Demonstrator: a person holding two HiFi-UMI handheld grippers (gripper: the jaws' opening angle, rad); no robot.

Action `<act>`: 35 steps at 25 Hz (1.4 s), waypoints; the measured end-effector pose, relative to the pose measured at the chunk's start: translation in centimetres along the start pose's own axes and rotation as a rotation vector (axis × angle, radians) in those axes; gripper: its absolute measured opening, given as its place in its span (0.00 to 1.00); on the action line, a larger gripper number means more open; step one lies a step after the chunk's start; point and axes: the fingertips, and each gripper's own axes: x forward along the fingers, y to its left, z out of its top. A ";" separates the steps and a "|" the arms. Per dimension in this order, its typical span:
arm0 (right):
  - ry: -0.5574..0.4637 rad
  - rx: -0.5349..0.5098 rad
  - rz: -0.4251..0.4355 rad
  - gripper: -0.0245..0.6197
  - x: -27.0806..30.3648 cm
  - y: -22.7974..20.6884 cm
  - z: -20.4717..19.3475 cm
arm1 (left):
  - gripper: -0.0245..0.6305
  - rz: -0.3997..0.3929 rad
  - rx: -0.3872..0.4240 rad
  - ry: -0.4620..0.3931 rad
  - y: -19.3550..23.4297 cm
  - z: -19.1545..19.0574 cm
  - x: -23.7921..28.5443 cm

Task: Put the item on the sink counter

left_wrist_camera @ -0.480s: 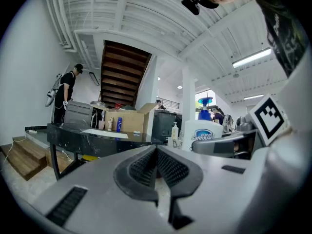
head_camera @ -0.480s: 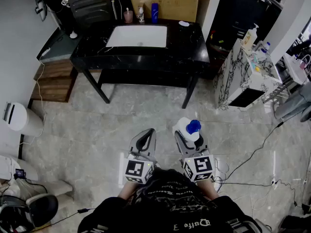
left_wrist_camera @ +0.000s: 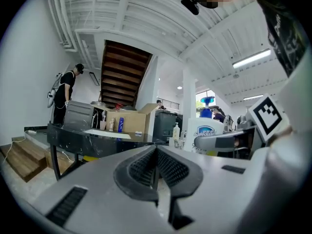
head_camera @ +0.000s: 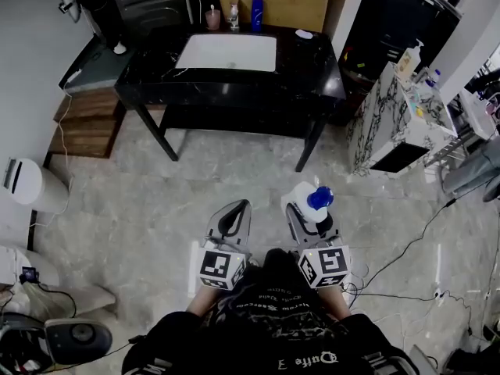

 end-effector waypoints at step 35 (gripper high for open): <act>0.022 -0.003 0.204 0.45 23.4 -21.5 4.3 | 0.05 0.059 -0.020 0.061 2.5 1.7 30.8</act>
